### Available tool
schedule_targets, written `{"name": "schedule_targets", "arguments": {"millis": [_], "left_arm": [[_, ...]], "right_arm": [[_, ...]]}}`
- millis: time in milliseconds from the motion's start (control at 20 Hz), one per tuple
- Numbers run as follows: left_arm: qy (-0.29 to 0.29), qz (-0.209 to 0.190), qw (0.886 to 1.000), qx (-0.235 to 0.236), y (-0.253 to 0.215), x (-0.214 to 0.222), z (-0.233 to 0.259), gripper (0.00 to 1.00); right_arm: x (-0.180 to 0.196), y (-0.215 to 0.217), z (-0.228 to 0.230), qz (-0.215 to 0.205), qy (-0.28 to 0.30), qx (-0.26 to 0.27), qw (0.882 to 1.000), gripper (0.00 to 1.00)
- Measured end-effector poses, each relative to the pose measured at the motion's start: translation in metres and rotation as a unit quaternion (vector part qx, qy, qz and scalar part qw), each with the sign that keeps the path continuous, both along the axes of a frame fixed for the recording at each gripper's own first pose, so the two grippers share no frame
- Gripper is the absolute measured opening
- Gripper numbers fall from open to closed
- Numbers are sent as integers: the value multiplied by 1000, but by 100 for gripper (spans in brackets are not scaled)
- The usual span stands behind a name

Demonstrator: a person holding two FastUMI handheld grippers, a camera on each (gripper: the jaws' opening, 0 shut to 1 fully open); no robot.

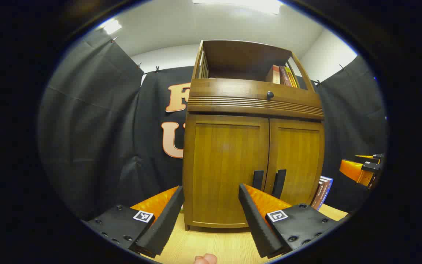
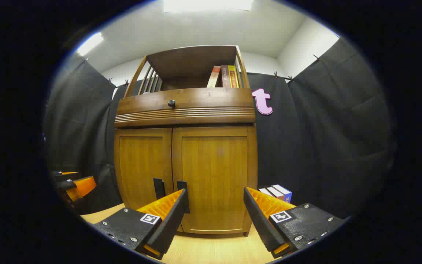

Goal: Open the right door of the double-door shoe cabinet with the right hand, and open the left door with the left hand.

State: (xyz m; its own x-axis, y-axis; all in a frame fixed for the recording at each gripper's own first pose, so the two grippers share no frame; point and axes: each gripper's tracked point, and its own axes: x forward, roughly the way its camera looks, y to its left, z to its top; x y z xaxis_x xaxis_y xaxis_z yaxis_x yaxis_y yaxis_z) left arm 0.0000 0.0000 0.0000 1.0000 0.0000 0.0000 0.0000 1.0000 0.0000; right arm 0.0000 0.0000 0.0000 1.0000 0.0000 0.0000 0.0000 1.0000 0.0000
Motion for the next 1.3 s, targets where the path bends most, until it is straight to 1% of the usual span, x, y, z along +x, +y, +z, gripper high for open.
{"name": "schedule_targets", "arguments": {"millis": [100,250,300,400,450,550,650,700,750,950,1000,1050,1100,1150,1200,1300], "left_arm": [[-4,-1,1000,4,-4,1,3,94],[-8,-8,1000,7,-11,2,7,95],[-8,-11,1000,6,-16,2,7,95],[-11,-15,1000,3,-18,3,10,97],[-12,-15,1000,0,-18,3,11,95],[-14,-16,1000,-4,-19,4,12,96],[-16,-14,1000,-4,-16,4,14,95],[-16,-14,1000,-3,-15,3,14,95],[-15,-12,1000,-2,-14,4,13,95],[-8,-9,1000,-6,-10,-4,5,94],[-8,-7,1000,-7,-6,-5,6,96],[-7,-5,1000,-8,-4,-5,6,97],[-6,-5,1000,-8,-3,-6,5,99],[-5,-3,1000,-8,-1,-6,5,99],[-4,-2,1000,-8,0,-7,4,99],[-5,2,1000,-9,5,-7,6,99]], "right_arm": [[-1,-5,-3,-3,2,9,1000,100],[-4,-15,-8,-15,2,-1,1000,100],[-5,-16,-8,-18,2,-6,1000,93],[-6,-16,-7,-20,1,-13,1000,94],[-7,-14,-6,-18,-2,-14,1000,94],[-9,-11,-1,-16,-10,-17,1000,94],[-9,-9,2,-17,-13,-25,999,94],[-9,-9,3,-18,-15,-27,999,97],[-9,-9,3,-18,-17,-28,999,94],[-10,-6,5,-16,-20,-21,999,93],[-10,-5,4,-14,-20,-21,999,93],[-8,-3,3,-12,-20,-23,999,85],[-5,0,4,-9,-20,-26,999,85],[-1,3,4,-6,-19,-28,999,93],[2,6,4,-2,-20,-30,999,90],[11,18,7,11,-25,-28,999,100]]}}
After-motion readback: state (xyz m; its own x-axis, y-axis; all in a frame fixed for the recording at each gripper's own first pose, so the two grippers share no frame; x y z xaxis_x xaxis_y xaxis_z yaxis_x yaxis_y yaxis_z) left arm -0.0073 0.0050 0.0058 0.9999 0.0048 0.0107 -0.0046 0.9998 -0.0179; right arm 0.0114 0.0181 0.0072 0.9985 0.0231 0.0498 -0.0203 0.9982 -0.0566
